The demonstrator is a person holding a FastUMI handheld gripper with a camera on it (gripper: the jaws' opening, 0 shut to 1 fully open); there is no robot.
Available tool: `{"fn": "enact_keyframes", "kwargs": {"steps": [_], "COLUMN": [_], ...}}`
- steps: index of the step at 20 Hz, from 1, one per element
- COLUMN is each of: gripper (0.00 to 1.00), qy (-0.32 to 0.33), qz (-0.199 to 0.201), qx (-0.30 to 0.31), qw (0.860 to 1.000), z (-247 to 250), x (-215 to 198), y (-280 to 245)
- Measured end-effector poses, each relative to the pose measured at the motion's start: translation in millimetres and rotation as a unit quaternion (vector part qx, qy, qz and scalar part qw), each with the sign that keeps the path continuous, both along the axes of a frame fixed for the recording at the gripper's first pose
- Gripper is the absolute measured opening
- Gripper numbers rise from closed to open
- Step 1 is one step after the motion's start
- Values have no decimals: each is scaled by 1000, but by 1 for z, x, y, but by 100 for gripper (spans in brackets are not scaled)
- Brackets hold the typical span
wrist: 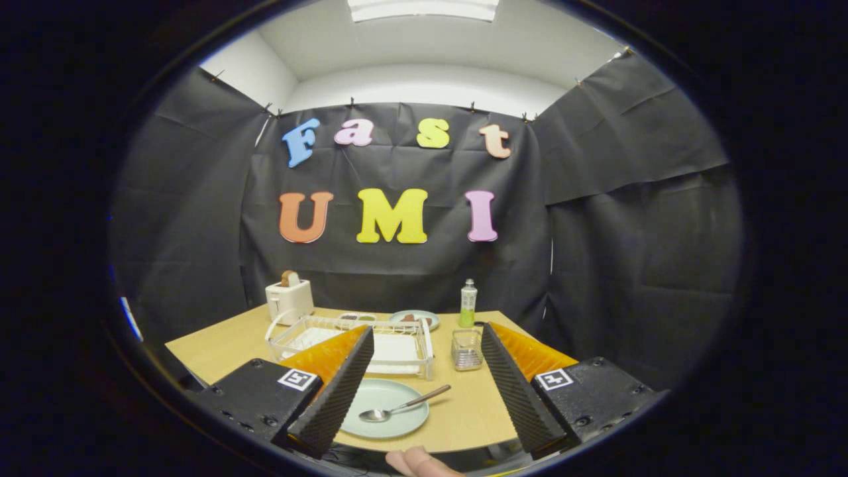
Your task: Take the plate from the dish rack, then take the spoon from the basket and place it into the plate.
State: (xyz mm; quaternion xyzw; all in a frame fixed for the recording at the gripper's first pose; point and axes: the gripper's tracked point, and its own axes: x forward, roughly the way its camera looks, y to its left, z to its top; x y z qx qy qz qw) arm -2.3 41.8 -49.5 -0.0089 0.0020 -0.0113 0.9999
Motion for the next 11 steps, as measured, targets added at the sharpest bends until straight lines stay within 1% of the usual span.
{"fn": "enact_keyframes", "kwargs": {"steps": [11], "gripper": [100], "qy": [16], "qz": [0], "qx": [1], "qw": [1000], "z": [-4], "x": [2], "y": [-3]}}
